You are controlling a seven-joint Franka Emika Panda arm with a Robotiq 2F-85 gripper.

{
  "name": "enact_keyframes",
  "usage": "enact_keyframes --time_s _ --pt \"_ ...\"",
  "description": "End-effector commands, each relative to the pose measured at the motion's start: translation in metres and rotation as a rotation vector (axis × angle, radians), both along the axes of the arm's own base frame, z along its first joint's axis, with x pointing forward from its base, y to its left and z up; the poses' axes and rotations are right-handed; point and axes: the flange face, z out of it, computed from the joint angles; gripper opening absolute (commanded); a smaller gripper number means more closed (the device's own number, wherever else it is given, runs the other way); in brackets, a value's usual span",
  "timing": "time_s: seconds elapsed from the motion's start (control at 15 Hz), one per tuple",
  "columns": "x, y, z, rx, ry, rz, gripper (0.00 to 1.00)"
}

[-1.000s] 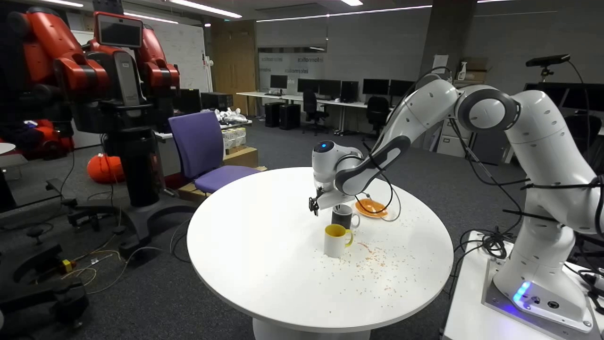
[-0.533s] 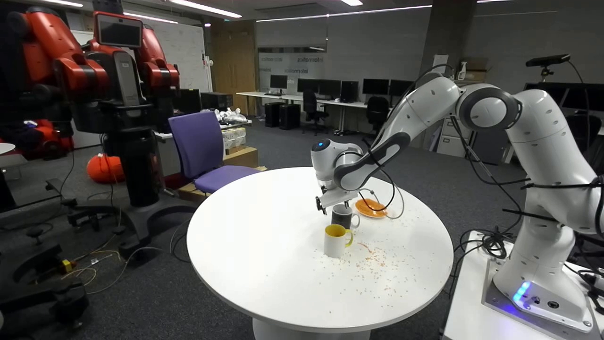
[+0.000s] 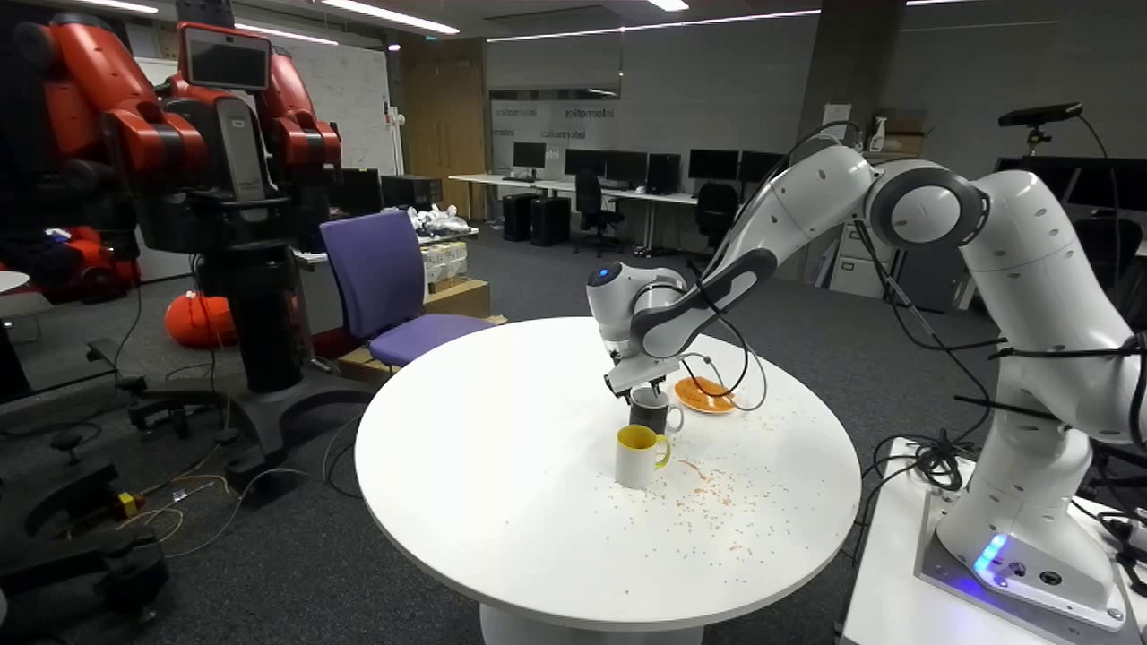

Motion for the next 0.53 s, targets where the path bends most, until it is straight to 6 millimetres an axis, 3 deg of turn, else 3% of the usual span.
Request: enact_keyframes --time_s 0.0,0.27,0.47 --pt "0.003 0.0 0.007 -0.011 0.02 -0.016 0.27" --pt "-0.001 0.004 0.014 -0.013 0.027 -0.011 0.0" --pt "-0.007 0.008 0.022 -0.026 0.037 -0.004 0.0"
